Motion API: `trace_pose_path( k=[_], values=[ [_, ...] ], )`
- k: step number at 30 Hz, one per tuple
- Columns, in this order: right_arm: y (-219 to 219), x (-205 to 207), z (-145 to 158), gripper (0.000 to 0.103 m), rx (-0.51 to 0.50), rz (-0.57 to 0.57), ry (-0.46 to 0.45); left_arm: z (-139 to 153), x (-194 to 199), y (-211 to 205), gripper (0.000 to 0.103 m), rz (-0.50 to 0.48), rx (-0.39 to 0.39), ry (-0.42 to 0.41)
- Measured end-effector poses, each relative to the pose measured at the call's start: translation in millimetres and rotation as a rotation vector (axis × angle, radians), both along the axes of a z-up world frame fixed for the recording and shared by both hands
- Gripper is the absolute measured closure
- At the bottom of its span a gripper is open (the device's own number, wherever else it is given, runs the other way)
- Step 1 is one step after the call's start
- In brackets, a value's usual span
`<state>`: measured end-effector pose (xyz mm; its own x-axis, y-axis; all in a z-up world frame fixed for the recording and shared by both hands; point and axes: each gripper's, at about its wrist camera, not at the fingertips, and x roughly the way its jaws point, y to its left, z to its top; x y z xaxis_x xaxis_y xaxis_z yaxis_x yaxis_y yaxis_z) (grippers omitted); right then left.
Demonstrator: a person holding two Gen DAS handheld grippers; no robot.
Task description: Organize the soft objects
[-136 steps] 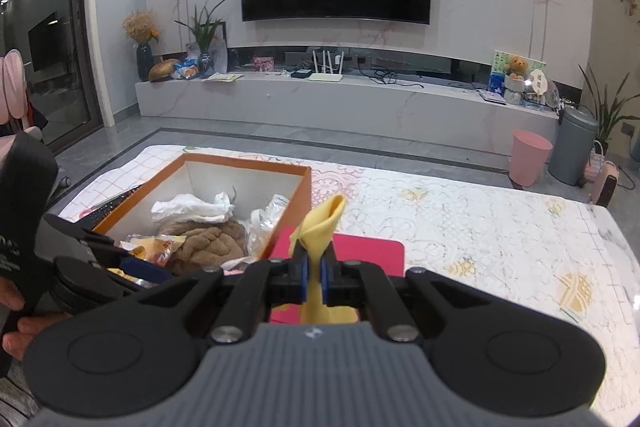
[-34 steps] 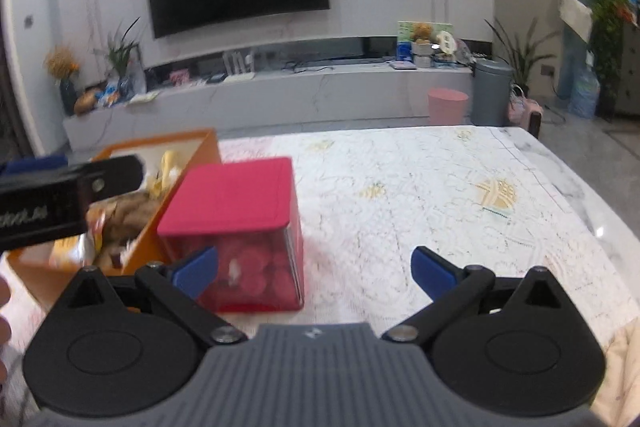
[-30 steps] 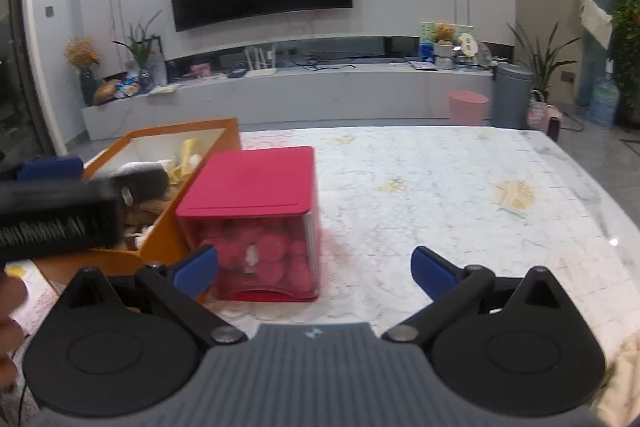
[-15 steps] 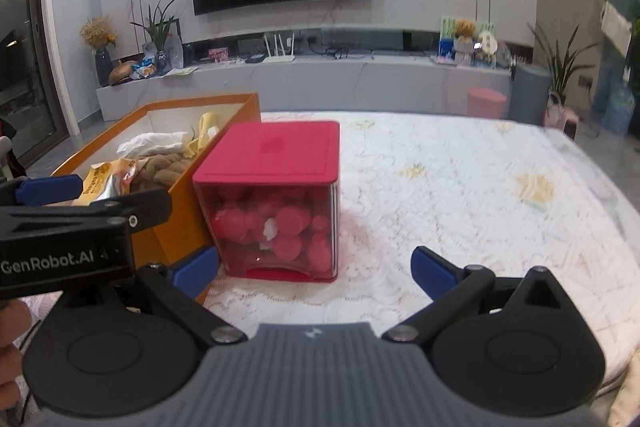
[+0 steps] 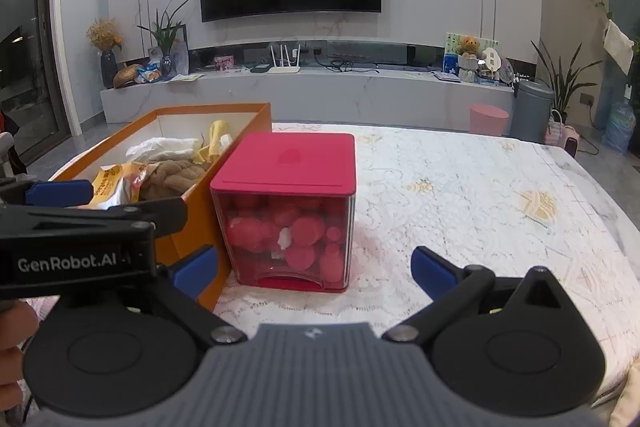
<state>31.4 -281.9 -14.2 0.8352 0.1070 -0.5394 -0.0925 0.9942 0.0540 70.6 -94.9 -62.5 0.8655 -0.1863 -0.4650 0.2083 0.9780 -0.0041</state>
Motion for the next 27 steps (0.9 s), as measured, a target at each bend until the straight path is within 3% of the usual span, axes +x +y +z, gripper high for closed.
trace_pose_path(
  k=[27],
  values=[
    [4.8, 3.4, -1.0, 0.003, -0.012, 0.004, 0.012, -0.1, 0.7, 2.2, 0.0, 0.025, -0.007, 0.024]
  ],
)
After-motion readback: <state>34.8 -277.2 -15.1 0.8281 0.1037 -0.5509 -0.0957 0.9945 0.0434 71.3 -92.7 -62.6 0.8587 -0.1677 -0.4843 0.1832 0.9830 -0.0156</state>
